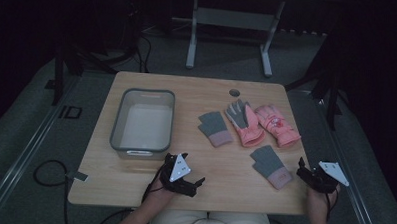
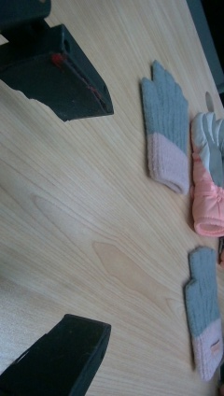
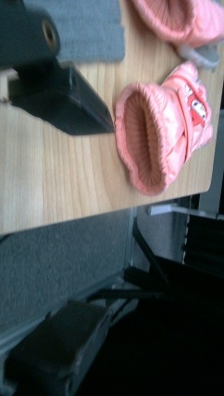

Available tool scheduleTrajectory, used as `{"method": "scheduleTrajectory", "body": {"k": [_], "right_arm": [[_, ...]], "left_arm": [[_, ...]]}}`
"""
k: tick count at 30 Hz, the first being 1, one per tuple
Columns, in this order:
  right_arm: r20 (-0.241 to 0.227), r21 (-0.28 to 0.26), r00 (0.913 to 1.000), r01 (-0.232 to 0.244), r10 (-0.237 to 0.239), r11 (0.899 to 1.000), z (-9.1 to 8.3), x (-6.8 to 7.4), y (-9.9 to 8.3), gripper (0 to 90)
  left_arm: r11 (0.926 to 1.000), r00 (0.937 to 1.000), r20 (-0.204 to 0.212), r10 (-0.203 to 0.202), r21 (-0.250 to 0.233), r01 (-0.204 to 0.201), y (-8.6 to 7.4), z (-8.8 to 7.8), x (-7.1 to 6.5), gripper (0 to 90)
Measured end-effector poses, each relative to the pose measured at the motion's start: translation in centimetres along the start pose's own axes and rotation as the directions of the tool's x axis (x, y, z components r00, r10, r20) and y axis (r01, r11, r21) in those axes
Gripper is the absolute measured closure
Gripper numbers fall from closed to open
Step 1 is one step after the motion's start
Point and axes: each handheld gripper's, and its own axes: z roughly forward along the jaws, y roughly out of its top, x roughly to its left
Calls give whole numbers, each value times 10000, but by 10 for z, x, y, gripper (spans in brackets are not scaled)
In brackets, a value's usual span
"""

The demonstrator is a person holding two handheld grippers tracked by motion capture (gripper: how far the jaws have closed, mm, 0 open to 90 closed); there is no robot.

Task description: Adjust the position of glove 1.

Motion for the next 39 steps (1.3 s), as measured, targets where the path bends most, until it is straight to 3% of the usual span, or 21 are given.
{"method": "scheduleTrajectory", "body": {"k": [5, 11, 23, 25, 27, 31, 34, 39], "right_arm": [[-36, 54, 10000, -56, 56, 10000, -1, -2, -1, 136], [-278, 513, 9996, -6, 20, 9987, 2, -3, 1, 137], [-470, 651, 9989, -27, 58, 9979, 6, -6, 2, 133], [-517, 805, 9983, -219, 261, 9965, 6, -8, 3, 136], [-741, 1165, 9939, -733, 823, 9905, 4, -13, 9, 148], [-529, 1111, 9976, -390, 451, 9930, 1, -13, 17, 144], [-505, 989, 9963, -644, 697, 9930, -1, -14, 22, 136], [-562, 790, 9959, -660, 706, 9947, -4, -16, 34, 133]], "left_arm": [[9999, 10000, 45, -67, -80, 67, 0, -1, 1, 0], [9995, 9995, 27, -325, -53, 325, 0, 0, 3, 0], [9998, 9997, 46, -221, -29, 221, 0, 0, 2, 0], [9998, 9998, -29, -217, -34, 217, 0, 0, 2, 0], [9999, 9998, -47, -168, -24, 168, 0, 0, 1, 0], [9999, 9999, -50, -116, -80, 116, 0, -1, 1, 0], [9998, 9998, -52, -185, -74, 185, 0, -1, 1, 0], [9999, 9999, -78, -94, -65, 93, 0, -1, 1, 0]]}}
